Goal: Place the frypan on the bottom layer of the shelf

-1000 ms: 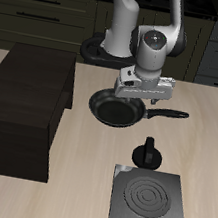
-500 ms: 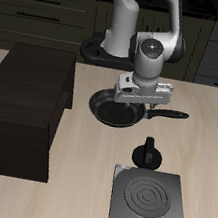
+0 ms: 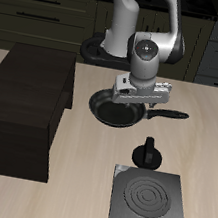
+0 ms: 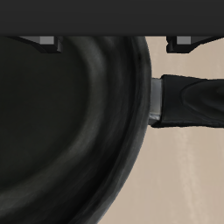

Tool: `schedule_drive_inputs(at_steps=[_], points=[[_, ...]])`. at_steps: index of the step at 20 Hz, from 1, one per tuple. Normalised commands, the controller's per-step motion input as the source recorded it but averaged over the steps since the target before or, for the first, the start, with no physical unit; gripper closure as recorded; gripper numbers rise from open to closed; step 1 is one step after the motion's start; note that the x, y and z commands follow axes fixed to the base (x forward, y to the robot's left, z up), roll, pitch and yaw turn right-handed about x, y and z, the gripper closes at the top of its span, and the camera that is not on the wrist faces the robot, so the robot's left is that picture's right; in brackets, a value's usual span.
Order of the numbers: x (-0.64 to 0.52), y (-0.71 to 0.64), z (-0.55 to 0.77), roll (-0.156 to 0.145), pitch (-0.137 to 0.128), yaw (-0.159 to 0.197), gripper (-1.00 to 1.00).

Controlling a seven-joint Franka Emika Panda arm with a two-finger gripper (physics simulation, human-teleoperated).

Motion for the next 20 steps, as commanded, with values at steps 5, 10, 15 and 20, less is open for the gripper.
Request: schedule_drive_inputs(at_steps=[5,10,15,20], points=[[0.02,-0.05,-0.13,-0.024,0.008,0.017,1.0],[0.04,0.03,0.18,-0.004,-0.039,0.02,1.0],[0.04,0.08,0.09,0.016,-0.016,0.018,1.0],[0.0,0.04,0.06,-0.001,-0.009,0.02,1.0]])
